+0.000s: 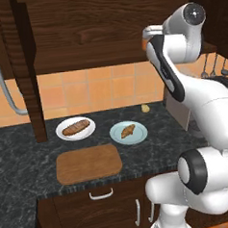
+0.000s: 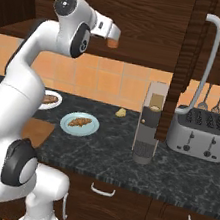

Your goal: From the different types of pastries on the counter, select a croissant and place it on the cutting board. Then retrieve a jar of jam from the cabinet and place it alongside the croissant on the cutting board.

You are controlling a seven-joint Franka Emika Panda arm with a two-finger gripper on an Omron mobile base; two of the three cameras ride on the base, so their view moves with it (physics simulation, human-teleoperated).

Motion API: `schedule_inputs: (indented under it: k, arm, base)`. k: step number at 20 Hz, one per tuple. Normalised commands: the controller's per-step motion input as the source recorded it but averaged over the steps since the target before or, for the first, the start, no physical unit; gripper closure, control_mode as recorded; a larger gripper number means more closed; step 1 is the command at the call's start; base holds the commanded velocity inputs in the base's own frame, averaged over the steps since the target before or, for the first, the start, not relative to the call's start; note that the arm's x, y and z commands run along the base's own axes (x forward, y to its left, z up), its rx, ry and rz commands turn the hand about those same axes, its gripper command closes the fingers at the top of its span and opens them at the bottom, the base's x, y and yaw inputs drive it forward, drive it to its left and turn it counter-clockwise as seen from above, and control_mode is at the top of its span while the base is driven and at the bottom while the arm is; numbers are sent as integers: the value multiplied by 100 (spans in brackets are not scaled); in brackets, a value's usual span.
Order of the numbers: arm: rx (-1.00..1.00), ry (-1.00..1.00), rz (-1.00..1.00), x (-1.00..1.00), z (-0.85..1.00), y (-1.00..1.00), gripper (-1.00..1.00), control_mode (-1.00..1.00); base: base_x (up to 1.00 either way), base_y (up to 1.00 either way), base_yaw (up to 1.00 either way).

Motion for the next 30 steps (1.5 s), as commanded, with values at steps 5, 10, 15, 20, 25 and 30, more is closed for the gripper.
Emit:
schedule_inputs:
  k: [5, 10, 15, 20, 25, 30]
  arm:
    - [0, -2, 0, 0, -42, 0, -100, -100]
    - [0, -7, 0, 12, -22, 0, -100, -100]
    - [-1, 4, 0, 19, 0, 4, -100, -100]
    - [0, 5, 0, 6, 0, 0, -100, -100]
    - [0, 4, 0, 9, 0, 0, -100, -100]
    - [0, 5, 0, 20, 0, 0, -100, -100]
  base:
    - [0, 0, 0]
    - [0, 0, 0]
    - [0, 0, 0]
    - [0, 0, 0]
    - [0, 0, 0]
    - [0, 0, 0]
